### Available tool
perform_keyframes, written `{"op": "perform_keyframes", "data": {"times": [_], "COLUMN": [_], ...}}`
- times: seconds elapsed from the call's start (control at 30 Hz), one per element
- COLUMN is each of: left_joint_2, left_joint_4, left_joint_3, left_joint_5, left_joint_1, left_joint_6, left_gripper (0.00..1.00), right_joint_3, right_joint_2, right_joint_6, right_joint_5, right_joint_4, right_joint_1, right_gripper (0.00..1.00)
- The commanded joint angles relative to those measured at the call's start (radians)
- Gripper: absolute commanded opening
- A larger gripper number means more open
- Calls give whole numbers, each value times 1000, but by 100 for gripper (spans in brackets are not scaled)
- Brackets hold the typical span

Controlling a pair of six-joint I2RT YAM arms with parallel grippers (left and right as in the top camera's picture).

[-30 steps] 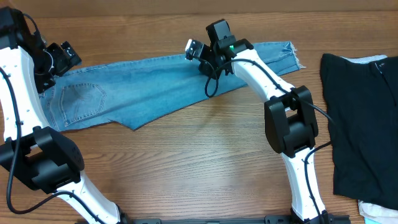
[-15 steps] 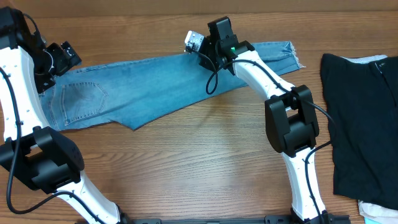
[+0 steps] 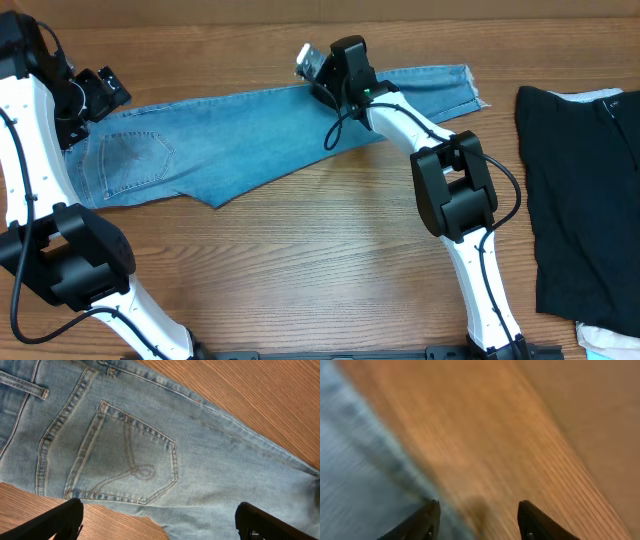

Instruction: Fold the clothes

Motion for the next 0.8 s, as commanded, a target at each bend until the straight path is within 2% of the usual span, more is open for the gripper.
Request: {"op": "perform_keyframes", "data": {"times": [0.0, 0.07, 0.13, 0.23, 0.3, 0.43, 0.5, 0.53, 0.6, 0.67, 0.77], "left_joint_2": [-7, -7, -7, -7, -7, -7, -7, -7, -7, -7, -7], "left_joint_4": [1, 1, 1, 1, 1, 0, 1, 1, 1, 1, 0], "left_joint_3": [-10, -10, -10, -10, -10, -10, -10, -10, -10, -10, -10], "left_joint_5": [-6, -6, -6, -6, -6, -6, -6, -6, -6, -6, -6], "left_joint_1": [8, 8, 8, 8, 8, 8, 8, 8, 8, 8, 8], "left_joint_6": [-3, -3, -3, -3, -3, -3, -3, -3, -3, -3, -3], "left_gripper": [100, 100, 100, 100, 100, 100, 100, 100, 100, 100, 100], "right_joint_3": [2, 2, 2, 2, 2, 0, 0, 0, 0, -1, -15], "right_joint_2": [-44, -104, -159, -261, -281, -280, -280, -280, -280, -280, -276], "right_joint_6": [289, 410, 454, 593, 682, 708, 832, 924, 1082, 1207, 1283], "right_joint_5": [103, 184, 210, 209, 208, 122, 139, 141, 121, -39, -188], "right_joint_4": [8, -56, -132, -330, -446, -679, -749, -787, -827, -855, -819], "right_joint_1": [-10, -13, -14, -39, -75, -142, -178, -214, -292, -409, -522], "right_gripper": [54, 54, 52, 33, 30, 26, 21, 21, 31, 34, 40]}}
